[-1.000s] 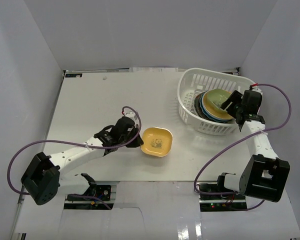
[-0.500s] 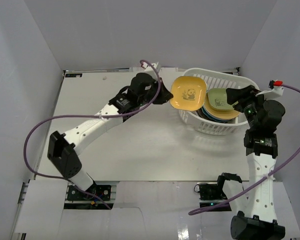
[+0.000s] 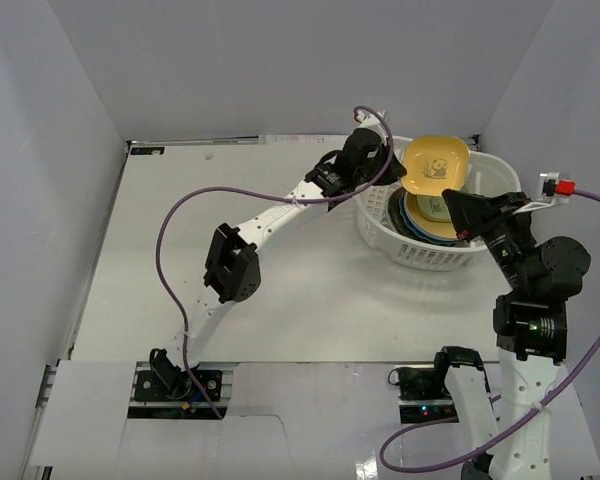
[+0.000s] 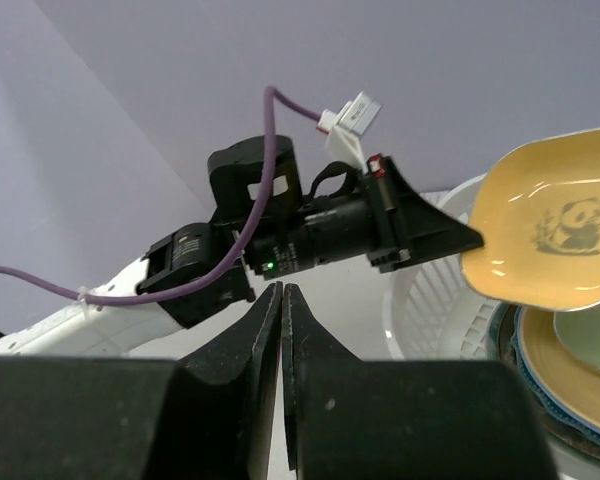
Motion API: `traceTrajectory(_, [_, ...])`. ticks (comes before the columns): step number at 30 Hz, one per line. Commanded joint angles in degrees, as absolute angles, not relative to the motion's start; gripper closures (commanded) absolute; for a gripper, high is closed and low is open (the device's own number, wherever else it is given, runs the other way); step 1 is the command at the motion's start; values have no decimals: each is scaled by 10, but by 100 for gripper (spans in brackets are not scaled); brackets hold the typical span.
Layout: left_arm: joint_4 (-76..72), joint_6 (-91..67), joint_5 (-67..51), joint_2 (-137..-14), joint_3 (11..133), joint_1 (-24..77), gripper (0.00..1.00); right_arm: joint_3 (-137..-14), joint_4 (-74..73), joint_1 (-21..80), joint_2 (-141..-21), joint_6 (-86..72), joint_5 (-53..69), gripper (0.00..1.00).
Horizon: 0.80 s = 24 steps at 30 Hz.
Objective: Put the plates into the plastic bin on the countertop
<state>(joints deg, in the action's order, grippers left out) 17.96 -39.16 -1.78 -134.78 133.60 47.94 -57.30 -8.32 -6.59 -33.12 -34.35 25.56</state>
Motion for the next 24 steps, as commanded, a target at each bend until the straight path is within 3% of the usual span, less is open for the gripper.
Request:
traceTrajectory(1, [151,-413,-9,-1379,1421,497,100,-546,-98,-50,-325,-345,272,92])
traceTrajectory(15, [15,-451,47,-1484,1415,513,98,-505,-95,-4,-319,-338,259,92])
traceTrajectory(20, [4,-436,61,-1456,1389,513,61,-511,-90,-1,-321,-340,257,90])
traceTrajectory(24, [-23,-434,50,-1433,1367,513,39,-528,-92,-1,-323,-342,258,85])
